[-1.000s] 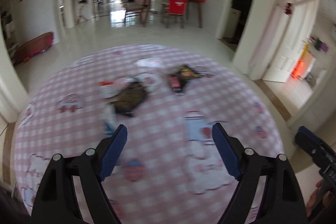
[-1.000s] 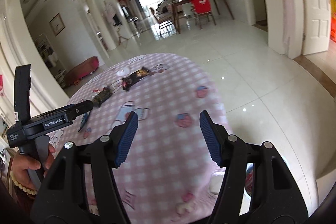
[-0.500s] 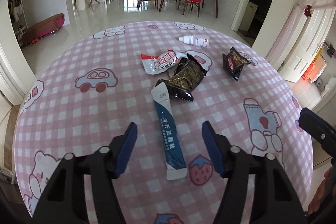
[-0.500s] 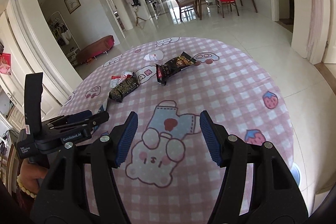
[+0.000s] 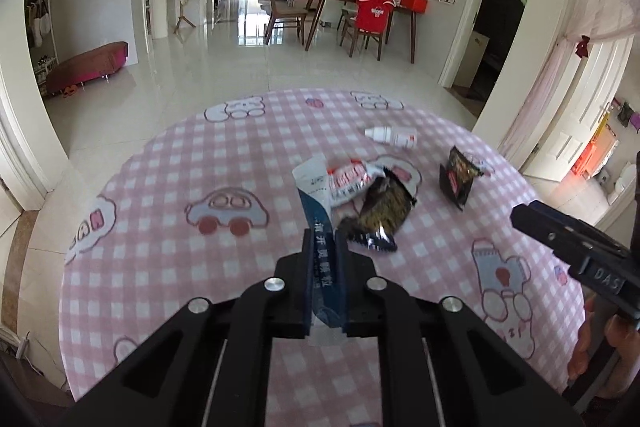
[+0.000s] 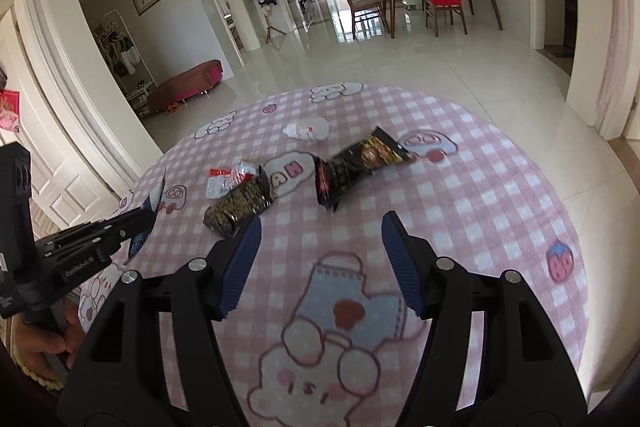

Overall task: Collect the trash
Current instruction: 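Grasp the blue-white strip packet with left while right grasps the white bottle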

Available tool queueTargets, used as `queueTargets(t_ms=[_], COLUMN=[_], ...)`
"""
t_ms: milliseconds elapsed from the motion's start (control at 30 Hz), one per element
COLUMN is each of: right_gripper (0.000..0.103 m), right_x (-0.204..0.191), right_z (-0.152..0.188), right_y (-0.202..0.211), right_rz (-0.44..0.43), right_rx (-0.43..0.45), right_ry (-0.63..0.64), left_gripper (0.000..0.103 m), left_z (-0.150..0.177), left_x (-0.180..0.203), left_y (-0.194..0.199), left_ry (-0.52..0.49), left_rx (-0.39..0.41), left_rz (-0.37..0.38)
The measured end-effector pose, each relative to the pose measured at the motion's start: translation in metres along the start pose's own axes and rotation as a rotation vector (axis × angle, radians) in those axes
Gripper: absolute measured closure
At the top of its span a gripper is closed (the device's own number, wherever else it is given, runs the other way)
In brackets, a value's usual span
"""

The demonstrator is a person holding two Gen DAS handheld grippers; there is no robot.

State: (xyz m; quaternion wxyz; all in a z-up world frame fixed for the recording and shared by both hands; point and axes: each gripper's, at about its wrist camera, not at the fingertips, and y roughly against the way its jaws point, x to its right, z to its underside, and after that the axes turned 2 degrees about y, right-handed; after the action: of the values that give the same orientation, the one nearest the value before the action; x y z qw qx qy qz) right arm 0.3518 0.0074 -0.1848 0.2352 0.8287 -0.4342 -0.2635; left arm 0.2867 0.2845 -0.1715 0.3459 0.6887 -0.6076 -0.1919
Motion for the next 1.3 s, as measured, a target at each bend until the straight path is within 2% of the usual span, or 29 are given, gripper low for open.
queueTargets(t_ms=[200,400,600,667,700,933,1100,1300], right_gripper=[0.041,0.041,0.041,0.049,0.063,0.063,0.063,0.063], right_x=[-0.012,-0.020,-0.027,-0.028,-0.029,-0.031,-0.025,-0.012], right_z=[-0.035,-0.067,-0.078,-0.079,-0.079,-0.068,-0.059,-0.045], right_y=[-0.034,-0.096,-0.147,-0.156,-0.160,-0.143,-0.094,-0.025], right_rz=[0.014,0.039,0.046,0.046,0.062,0.037,0.013,0.020], right_rx=[-0.008,-0.098,-0.193,-0.206,-0.208,-0.188,-0.136,-0.076], right_ry=[0.072,0.129,0.174,0.189,0.210,0.238,0.214,0.184], left_gripper=[0.094,0.094,0.094,0.093,0.093,0.093,0.093,0.093], left_z=[-0.033,-0.053,-0.060,-0.060,-0.060,-0.059,-0.056,-0.047], left_x=[-0.006,-0.012,-0.019,-0.018,-0.018,-0.004,0.017,0.066], left_y=[-0.028,-0.056,-0.071,-0.074,-0.075,-0.069,-0.049,-0.007], left_ry=[-0.006,-0.004,0.010,0.006,0.001,-0.028,-0.048,-0.116], left_rx=[-0.029,-0.056,-0.066,-0.070,-0.072,-0.068,-0.050,-0.017], left_rz=[0.026,0.042,0.025,0.023,0.022,0.029,0.049,0.091])
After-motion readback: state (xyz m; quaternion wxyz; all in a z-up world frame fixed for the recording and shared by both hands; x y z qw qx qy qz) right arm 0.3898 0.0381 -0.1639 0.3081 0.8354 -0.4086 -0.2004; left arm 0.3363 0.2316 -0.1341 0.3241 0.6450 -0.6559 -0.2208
